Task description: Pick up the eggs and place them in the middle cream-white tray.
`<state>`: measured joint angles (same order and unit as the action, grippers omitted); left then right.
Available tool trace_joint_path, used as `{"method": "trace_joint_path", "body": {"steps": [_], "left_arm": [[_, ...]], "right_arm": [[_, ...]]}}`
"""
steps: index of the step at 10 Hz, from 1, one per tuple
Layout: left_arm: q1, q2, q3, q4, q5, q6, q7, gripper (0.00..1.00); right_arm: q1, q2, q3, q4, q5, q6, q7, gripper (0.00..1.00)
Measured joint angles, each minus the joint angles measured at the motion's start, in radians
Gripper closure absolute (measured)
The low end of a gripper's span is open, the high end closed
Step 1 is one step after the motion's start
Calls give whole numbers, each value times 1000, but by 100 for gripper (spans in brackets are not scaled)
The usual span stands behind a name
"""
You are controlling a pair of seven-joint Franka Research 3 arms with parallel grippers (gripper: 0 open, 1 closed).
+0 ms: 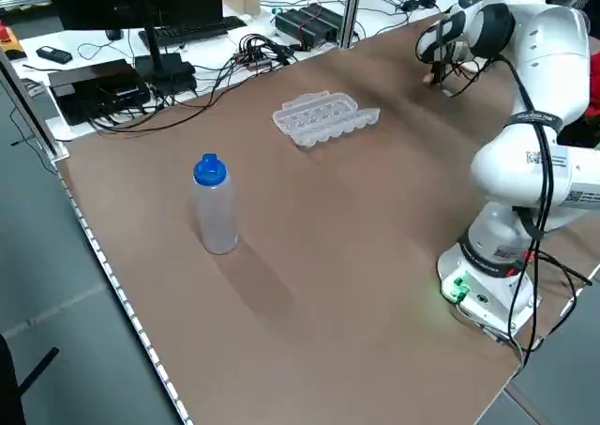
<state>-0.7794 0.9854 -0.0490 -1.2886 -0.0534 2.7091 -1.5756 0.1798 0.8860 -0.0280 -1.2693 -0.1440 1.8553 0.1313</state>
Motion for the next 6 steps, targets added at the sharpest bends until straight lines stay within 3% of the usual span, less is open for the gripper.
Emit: {"method": "trace_joint_path", "body": {"steps": [1,3,5,6], "left_arm": [[0,0,3,2,0,0,0,32],[0,0,4,6,0,0,0,31],[3,-7,11,18,0,0,0,28],[1,-26,31,25,1,-18,2,19]], "right_arm": [[10,-11,5,28,0,-47,0,5],[57,-30,9,105,1,-147,1,3],[118,-36,15,127,13,-177,58,3],[157,-32,16,125,16,-177,115,3]]}}
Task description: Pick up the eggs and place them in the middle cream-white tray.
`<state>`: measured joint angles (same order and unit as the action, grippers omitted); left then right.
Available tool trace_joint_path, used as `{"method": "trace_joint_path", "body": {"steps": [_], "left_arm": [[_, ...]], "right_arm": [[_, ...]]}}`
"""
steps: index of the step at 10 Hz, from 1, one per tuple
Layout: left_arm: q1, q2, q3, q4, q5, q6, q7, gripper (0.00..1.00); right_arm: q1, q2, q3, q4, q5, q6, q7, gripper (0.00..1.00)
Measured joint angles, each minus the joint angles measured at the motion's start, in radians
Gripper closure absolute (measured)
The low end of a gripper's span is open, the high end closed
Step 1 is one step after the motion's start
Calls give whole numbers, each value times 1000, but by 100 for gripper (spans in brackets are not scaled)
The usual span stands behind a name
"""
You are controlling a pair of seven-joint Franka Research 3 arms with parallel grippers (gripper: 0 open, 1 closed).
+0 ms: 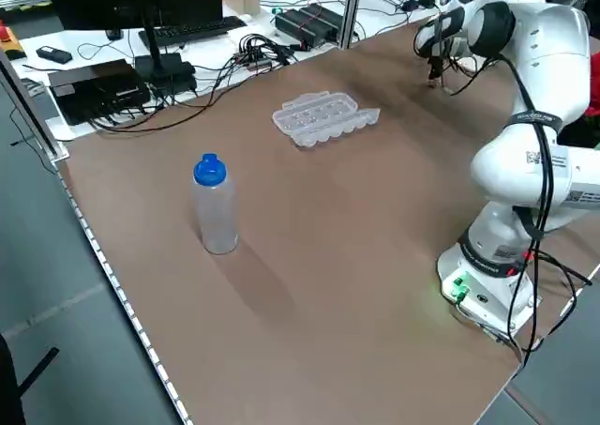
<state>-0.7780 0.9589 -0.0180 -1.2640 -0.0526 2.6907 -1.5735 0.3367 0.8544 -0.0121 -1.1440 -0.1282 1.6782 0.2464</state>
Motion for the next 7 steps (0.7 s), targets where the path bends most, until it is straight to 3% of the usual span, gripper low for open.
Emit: {"method": "trace_joint_path", "body": {"steps": [1,2,7], "left_arm": [[2,-29,26,4,6,-32,6,6],[11,-69,41,6,11,-73,16,0],[207,-278,47,1,14,-440,256,0]], "right_arm": [[32,7,0,-1,0,0,33,3],[46,14,0,-2,0,0,45,3],[97,22,2,-3,13,1,49,6]]}}
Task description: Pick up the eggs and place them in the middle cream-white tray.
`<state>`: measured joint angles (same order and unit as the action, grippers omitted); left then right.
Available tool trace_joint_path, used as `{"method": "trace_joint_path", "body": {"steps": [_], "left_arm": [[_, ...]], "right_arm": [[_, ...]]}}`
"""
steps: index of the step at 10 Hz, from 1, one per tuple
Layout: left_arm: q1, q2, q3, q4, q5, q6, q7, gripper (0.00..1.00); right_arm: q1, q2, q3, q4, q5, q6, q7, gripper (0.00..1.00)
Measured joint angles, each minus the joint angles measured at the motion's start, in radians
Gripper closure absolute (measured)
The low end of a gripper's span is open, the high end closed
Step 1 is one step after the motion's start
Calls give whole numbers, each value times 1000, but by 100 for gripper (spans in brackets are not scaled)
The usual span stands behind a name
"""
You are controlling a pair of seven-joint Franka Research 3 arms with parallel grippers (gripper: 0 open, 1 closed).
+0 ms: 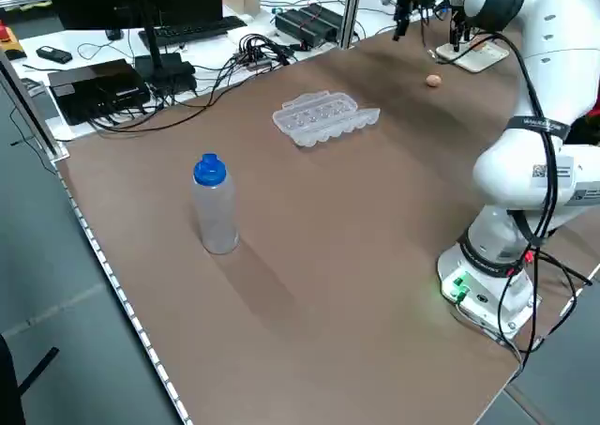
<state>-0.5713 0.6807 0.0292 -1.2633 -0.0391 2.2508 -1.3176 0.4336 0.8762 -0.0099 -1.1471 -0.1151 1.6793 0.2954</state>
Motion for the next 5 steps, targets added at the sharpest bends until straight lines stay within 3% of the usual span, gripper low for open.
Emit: {"method": "trace_joint_path", "body": {"steps": [5], "left_arm": [[259,-264,3,-7,5,-450,507,0]], "right_arm": [[118,-3,2,6,69,147,114,5]]}}
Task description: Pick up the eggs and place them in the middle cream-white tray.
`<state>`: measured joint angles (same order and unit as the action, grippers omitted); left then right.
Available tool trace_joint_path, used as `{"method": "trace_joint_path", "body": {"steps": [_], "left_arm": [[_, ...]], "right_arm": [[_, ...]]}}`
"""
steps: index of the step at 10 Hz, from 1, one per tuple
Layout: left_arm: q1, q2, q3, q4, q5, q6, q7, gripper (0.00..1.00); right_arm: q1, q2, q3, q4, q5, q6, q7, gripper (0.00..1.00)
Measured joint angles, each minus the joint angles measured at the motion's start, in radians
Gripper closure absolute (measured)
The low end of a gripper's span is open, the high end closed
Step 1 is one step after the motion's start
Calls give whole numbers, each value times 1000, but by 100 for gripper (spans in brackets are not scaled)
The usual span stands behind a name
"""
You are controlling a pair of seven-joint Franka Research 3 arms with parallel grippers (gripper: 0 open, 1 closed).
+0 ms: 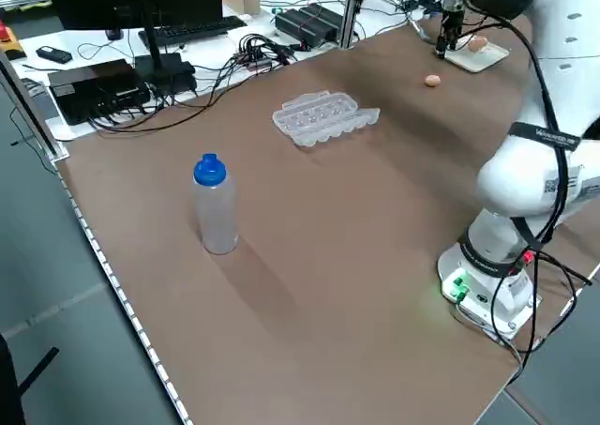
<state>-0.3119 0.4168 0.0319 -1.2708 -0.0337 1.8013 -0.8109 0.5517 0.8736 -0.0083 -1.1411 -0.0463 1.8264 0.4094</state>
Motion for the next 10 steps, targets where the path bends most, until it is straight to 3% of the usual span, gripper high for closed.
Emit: {"method": "trace_joint_path", "body": {"steps": [3,5,7,10], "left_arm": [[154,-188,0,-27,4,-217,397,0],[226,-278,-39,-51,4,-285,574,0],[310,-296,-137,-62,13,-289,679,0],[315,-330,-167,-76,37,-310,699,0]], "right_arm": [[13,-8,7,4,6,0,-33,5],[16,-9,17,4,9,-14,-80,5],[15,-9,22,4,26,-25,-167,0],[27,-4,33,-4,27,130,-435,0]]}}
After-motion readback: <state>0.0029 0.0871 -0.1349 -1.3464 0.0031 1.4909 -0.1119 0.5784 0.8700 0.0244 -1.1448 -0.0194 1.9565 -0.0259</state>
